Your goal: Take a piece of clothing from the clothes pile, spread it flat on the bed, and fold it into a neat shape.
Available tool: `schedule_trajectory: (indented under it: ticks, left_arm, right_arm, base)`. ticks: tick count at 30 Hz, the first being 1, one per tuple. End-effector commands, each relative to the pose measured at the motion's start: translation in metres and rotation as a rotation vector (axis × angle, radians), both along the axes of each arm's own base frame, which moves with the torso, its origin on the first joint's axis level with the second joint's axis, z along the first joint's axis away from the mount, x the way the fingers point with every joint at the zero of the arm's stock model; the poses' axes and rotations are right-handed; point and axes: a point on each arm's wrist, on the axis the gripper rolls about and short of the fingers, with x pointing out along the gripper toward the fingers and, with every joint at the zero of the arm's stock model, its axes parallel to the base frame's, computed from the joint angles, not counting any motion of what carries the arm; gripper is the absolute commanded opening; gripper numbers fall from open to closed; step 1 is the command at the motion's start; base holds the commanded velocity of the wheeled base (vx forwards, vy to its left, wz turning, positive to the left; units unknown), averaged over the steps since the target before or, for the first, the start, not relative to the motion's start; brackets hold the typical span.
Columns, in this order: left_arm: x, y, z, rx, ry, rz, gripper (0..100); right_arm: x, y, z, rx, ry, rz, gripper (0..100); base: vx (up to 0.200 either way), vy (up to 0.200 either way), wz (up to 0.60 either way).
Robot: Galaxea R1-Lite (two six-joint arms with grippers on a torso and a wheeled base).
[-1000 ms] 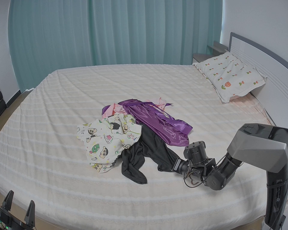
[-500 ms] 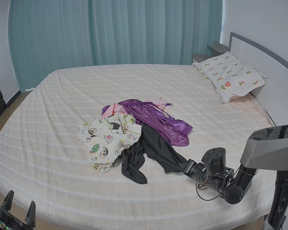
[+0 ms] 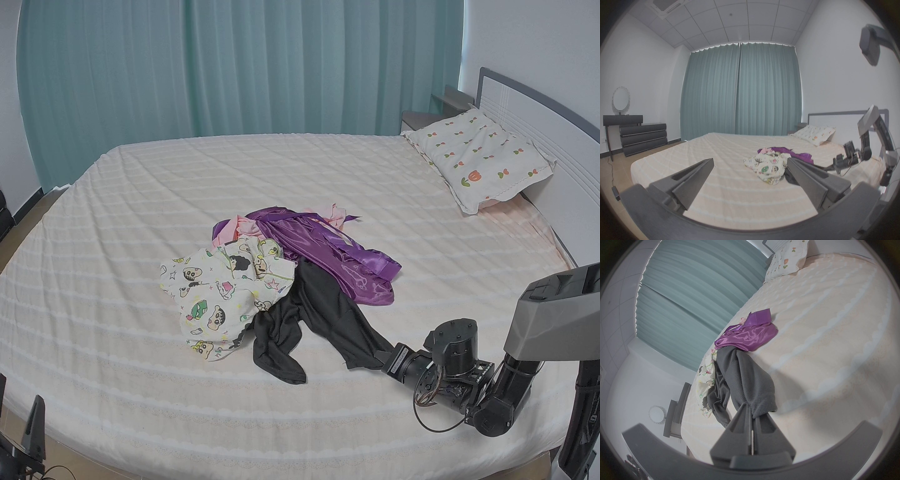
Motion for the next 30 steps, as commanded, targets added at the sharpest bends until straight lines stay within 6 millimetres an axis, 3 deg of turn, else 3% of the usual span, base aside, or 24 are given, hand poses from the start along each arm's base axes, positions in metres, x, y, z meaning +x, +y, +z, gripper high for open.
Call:
schedule_trajectory:
  ticks: [1,6,9,13,20,24,30]
  left_arm:
    - [0.019,0.000,0.033,-0.009,0.102,-0.080,100]
    - [0.037,-0.004,0.010,0.018,0.297,-0.211,100]
    - [0.048,-0.006,0.011,0.027,0.371,-0.253,100]
    - [0.086,-0.012,0.017,0.021,0.481,-0.290,100]
    - [0.147,-0.028,0.008,0.039,0.580,-0.352,100]
    - [0.162,-0.045,-0.003,-0.007,0.675,-0.409,100]
    - [0.169,-0.072,-0.015,-0.014,0.775,-0.436,100]
  right_arm:
    - [-0.002,0.001,0.001,0.002,-0.005,-0.001,0]
    - [0.003,-0.006,0.002,0.011,-0.016,-0.028,0]
    - [0.003,-0.006,0.004,0.012,-0.022,-0.027,0]
    - [0.003,-0.005,0.004,0.015,-0.026,-0.025,0]
    - [0.002,-0.005,0.010,0.024,-0.040,-0.025,0]
    - [0.002,-0.006,0.010,0.024,-0.040,-0.027,0]
    - [0.001,-0.004,0.010,0.024,-0.042,-0.020,0]
  base:
    - [0.000,0.000,0.00]
    - [0.000,0.000,0.00]
    - [0.000,0.000,0.00]
    - [0.000,0.000,0.00]
    - [0.000,0.000,0.00]
    - [0.000,0.000,0.00]
    - [0.000,0.000,0.00]
